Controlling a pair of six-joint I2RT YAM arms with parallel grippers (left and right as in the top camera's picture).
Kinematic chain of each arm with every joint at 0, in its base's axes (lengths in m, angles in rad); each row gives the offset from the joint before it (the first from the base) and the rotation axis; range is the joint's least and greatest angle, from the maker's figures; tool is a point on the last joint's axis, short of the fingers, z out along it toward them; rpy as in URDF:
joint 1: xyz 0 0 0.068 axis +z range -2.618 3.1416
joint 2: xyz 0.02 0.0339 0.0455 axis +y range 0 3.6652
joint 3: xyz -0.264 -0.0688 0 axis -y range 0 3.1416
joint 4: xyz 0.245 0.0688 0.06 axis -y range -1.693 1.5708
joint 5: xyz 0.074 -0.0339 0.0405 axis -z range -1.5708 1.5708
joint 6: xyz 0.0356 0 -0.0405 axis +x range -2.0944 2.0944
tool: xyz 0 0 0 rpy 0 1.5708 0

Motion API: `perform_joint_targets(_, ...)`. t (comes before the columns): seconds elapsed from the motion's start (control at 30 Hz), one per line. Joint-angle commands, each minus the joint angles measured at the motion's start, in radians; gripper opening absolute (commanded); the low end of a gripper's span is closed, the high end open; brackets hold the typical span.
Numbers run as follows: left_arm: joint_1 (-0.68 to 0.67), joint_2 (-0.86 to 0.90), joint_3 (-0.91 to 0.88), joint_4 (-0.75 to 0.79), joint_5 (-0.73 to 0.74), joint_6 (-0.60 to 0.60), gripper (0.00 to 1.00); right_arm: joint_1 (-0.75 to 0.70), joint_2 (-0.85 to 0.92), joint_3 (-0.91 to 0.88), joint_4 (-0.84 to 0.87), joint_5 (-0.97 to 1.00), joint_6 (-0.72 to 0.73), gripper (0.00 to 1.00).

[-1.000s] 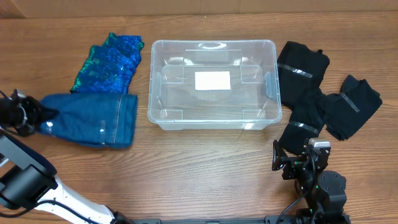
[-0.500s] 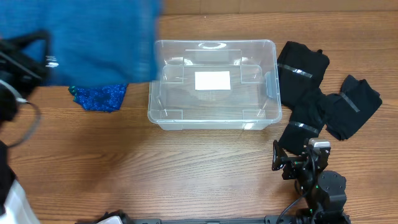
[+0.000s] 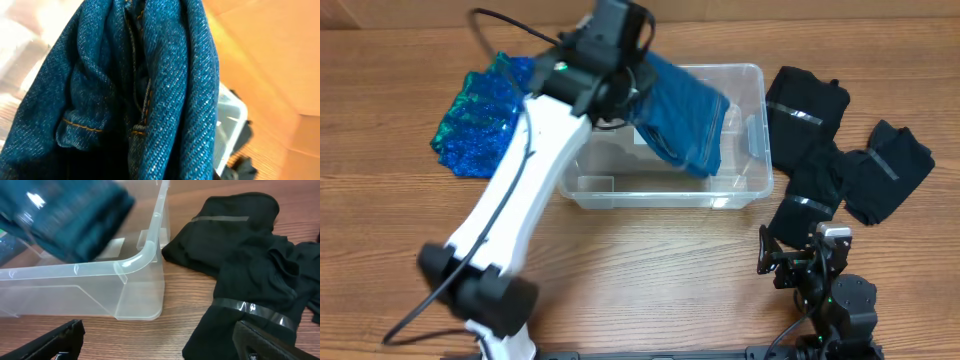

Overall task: Pack container
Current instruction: 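Lift the denim with the left gripper and lower it into the bin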

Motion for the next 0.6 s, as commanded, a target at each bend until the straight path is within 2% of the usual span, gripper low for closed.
perform_joint_targets(0.0,-0.03,0.032,0.046,0.041,0.028,-0.126,0.04,-0.005,-0.012,-0.01,-0.005,0.009,-0.004,1.0)
perform_joint_targets(0.2,-0.101,0.116,0.046,0.037,-0.005,-0.161,0.04,-0.005,-0.012,-0.01,-0.005,0.009,-0.004,1.0)
perform_joint_targets(0.3,-0.135,0.113,0.046,0.01,-0.146,-0.045,0.04,-0.005,-0.012,-0.01,-0.005,0.008,-0.004,1.0)
perform_joint_targets(0.33,-0.137,0.108,0.047,-0.009,-0.178,0.018,0.09,-0.005,-0.012,-0.01,-0.005,0.009,-0.004,1.0)
perform_joint_targets(0.37,-0.136,0.098,0.048,-0.033,-0.199,0.078,0.47,-0.005,-0.012,-0.01,-0.005,0.008,-0.004,1.0)
perform_joint_targets(0.43,-0.122,0.069,0.05,-0.071,-0.225,0.16,0.76,-0.005,-0.012,-0.01,-0.005,0.009,-0.004,1.0)
perform_joint_targets(0.5,-0.095,0.024,0.05,-0.112,-0.264,0.24,0.98,-0.005,-0.012,-0.01,-0.005,0.009,-0.004,1.0)
perform_joint_targets(0.57,-0.037,-0.04,0.05,-0.171,-0.317,0.325,1.0,-0.005,-0.012,-0.01,-0.005,0.009,-0.004,1.0)
